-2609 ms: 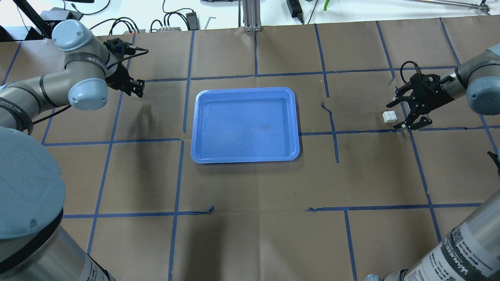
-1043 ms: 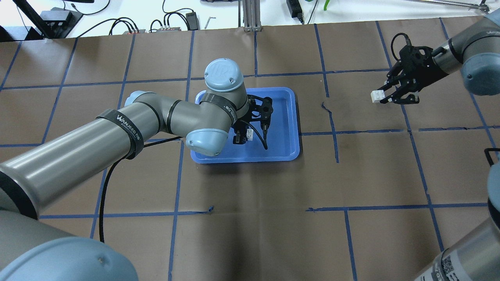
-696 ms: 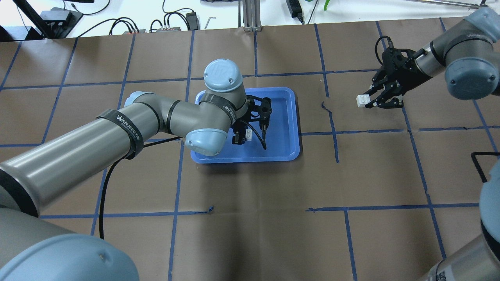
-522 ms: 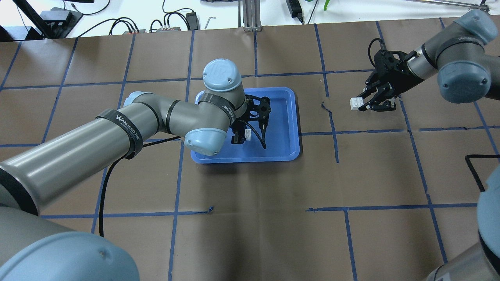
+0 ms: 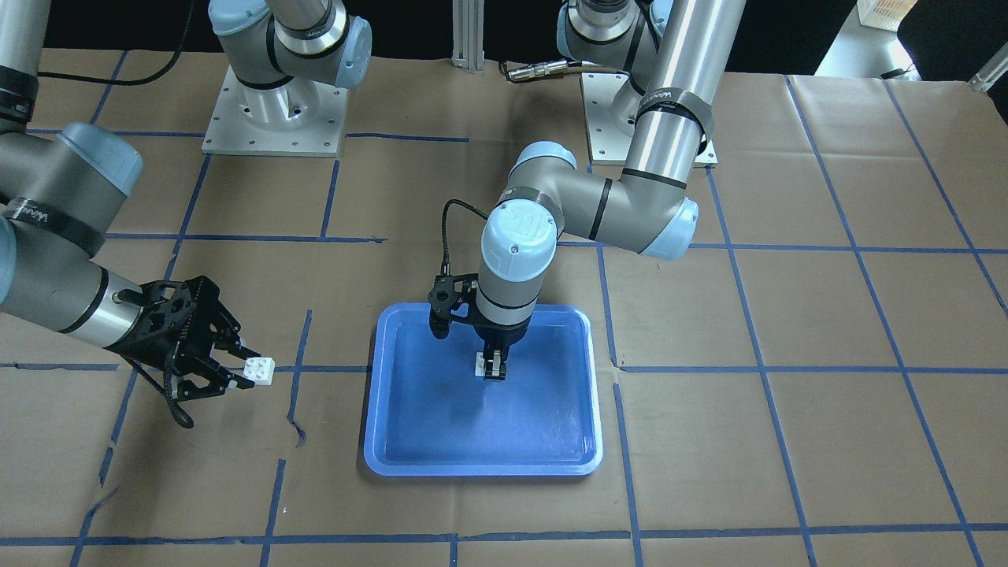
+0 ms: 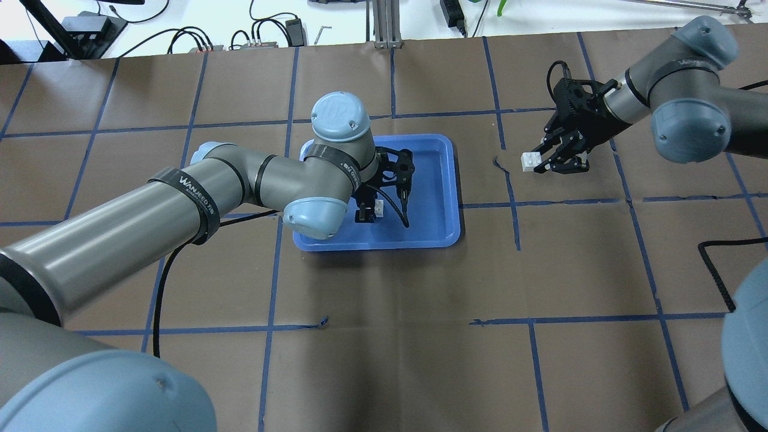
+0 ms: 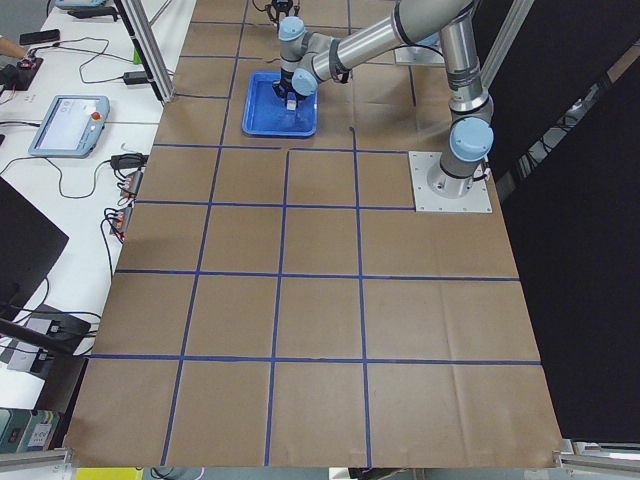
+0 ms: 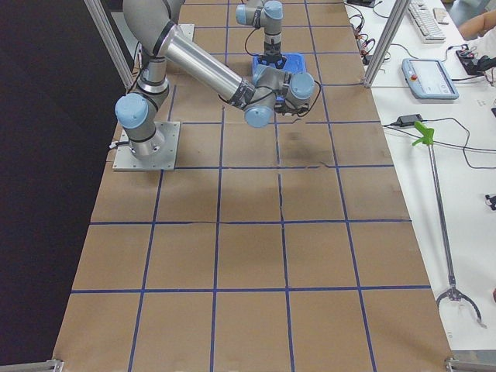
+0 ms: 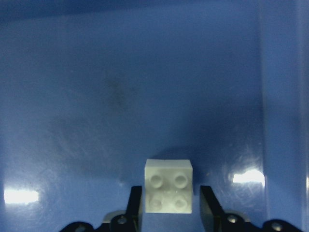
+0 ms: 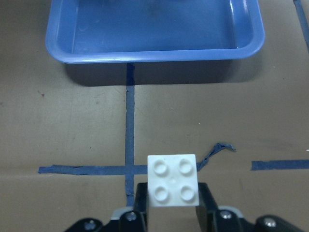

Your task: Assemble white blocks and place on blue tray

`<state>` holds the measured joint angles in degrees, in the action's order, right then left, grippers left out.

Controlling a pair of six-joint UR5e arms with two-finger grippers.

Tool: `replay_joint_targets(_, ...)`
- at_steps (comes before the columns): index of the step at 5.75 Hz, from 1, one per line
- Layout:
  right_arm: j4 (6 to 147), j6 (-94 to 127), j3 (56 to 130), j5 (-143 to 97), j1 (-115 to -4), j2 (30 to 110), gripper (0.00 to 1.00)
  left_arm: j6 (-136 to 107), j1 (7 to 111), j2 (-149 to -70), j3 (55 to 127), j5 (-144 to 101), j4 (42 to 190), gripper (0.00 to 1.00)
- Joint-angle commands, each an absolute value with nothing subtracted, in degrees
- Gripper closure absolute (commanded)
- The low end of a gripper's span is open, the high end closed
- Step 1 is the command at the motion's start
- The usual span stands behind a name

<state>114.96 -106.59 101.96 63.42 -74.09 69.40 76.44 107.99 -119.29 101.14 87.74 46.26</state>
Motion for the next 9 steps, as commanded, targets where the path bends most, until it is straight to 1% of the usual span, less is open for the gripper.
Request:
replay_joint_targets(1, 116.27, -105.39, 102.30, 63.37, -75.57, 69.43, 0.77, 76.64, 107.84, -119.27, 100.55, 87.89, 46.58, 0.01)
replay_joint_targets(2, 118.02, -101.03, 102.48, 63.37, -78.20, 69.35, 0.77, 76.64, 107.06, -117.01, 99.24, 88.06, 48.32, 0.01)
replay_joint_targets(3, 122.13, -95.59, 103.87, 63.37, -81.35, 69.43, 0.77, 76.73, 102.44, -111.76, 97.49, 87.37, 56.95, 0.01)
replay_joint_targets(4, 129.82, -88.75, 106.24, 63.37, -85.13, 69.43, 0.77, 76.82, 100.39, -105.97, 93.73, 87.28, 70.00, 0.01)
replay_joint_targets(5, 136.95, -80.50, 108.17, 63.20, -89.78, 69.26, 0.77, 76.56, 99.50, -101.91, 90.30, 87.45, 80.32, 0.01)
replay_joint_targets(6, 141.89, -74.42, 108.28, 63.45, -94.87, 68.47, 0.77, 75.68, 99.49, -98.21, 88.87, 87.63, 84.42, 0.01)
replay_joint_targets(7, 144.38, -73.40, 108.28, 63.54, -98.05, 66.81, 0.77, 69.93, 99.49, -95.74, 89.03, 88.06, 85.33, 0.01)
replay_joint_targets(9, 150.44, -73.91, 109.68, 63.72, -99.75, 63.38, 0.77, 57.37, 98.62, -93.61, 90.52, 90.86, 86.40, 0.01)
